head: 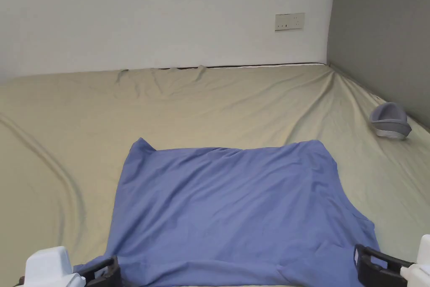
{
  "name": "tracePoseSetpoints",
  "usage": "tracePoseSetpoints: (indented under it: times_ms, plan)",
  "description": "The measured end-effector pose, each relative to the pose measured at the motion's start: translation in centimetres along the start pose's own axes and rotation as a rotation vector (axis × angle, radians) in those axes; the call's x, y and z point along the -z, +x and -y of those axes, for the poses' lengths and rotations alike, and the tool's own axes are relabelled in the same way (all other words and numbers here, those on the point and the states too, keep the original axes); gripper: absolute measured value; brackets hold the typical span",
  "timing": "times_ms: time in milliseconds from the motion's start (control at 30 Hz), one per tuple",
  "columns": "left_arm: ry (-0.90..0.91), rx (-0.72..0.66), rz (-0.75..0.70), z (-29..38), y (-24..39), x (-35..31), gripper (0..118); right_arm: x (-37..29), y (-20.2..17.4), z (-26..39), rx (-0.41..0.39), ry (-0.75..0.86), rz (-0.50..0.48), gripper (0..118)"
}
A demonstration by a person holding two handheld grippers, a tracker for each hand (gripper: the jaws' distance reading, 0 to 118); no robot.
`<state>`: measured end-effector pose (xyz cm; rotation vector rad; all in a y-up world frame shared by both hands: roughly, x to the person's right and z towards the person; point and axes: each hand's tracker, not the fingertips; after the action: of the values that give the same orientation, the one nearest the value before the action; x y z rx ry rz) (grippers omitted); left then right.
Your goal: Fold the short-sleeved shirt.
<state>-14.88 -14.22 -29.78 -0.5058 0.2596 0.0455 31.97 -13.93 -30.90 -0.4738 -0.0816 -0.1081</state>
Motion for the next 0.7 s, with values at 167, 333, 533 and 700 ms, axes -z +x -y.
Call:
tracePoseSetpoints:
  times_ms: [167,333,533,700]
  plan:
    - [0.109,0.067,-0.003,-2.3,0.7,-3.3,55,-4.1,-0.6,-3.0,-0.037,0.231,-0.055,14]
    - [0.059,0.088,0.037,-2.1,0.5,-4.0,0,-3.7,-1.4,-3.2,0.02,0.19,-0.111,0]
    - [0.037,0.161,0.002,-0.2,1.8,-0.7,0,-2.1,-1.3,-1.9,-0.011,0.162,-0.099,0]
    - [-0.021,0.168,0.08,0.9,1.3,3.3,111,-1.1,-0.7,-0.6,0.001,0.092,-0.102,0]
